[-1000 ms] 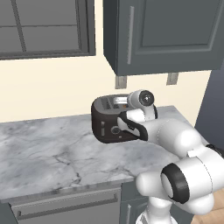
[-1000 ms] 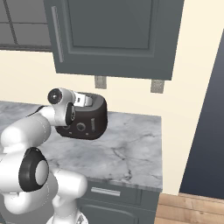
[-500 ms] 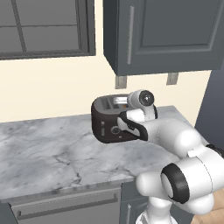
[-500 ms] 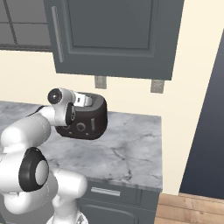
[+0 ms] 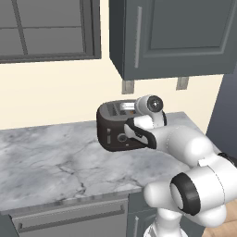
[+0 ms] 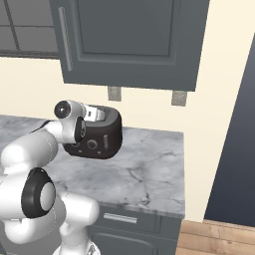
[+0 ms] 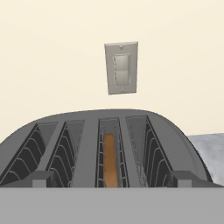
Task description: Start the toaster. Once the lever pops up, take the bread to the plate on the dining counter.
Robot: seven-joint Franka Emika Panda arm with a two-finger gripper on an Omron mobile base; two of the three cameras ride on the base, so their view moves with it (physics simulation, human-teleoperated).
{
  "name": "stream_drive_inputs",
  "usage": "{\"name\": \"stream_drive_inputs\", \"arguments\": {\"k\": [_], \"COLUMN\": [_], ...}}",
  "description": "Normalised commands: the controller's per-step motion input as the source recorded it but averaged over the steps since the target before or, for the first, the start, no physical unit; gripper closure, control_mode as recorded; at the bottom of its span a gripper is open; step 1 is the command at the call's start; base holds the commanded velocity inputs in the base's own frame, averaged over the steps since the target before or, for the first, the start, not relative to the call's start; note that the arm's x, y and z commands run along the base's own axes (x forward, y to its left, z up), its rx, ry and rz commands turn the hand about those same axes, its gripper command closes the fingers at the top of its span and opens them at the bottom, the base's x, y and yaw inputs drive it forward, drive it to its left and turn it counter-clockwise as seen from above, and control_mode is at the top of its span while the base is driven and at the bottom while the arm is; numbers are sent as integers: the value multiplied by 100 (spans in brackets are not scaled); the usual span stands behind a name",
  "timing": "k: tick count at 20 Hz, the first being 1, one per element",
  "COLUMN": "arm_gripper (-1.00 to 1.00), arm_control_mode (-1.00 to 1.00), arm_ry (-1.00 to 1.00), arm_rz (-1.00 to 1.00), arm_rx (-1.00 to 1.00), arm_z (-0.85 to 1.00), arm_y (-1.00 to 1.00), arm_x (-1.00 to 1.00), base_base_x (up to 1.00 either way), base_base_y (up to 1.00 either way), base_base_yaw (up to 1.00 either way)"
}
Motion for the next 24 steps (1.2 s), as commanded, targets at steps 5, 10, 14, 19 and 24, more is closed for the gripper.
{"name": "stream_drive_inputs", "arguments": {"k": [5, 10, 14, 19, 24], "arm_gripper": [-100, -100, -100, -100, -100], "arm_control_mode": [-100, -100, -100, -100, -100], "arm_ry": [0, 0, 0, 0, 0], "arm_rz": [0, 0, 0, 0, 0], "arm_rx": [0, 0, 0, 0, 0], "arm_z": [0, 0, 0, 0, 0], "arm_y": [0, 0, 0, 0, 0], "arm_x": [0, 0, 0, 0, 0], "base_base_x": [0, 0, 0, 0, 0], "base_base_y": [0, 0, 0, 0, 0], "base_base_yaw": [0, 0, 0, 0, 0]}}
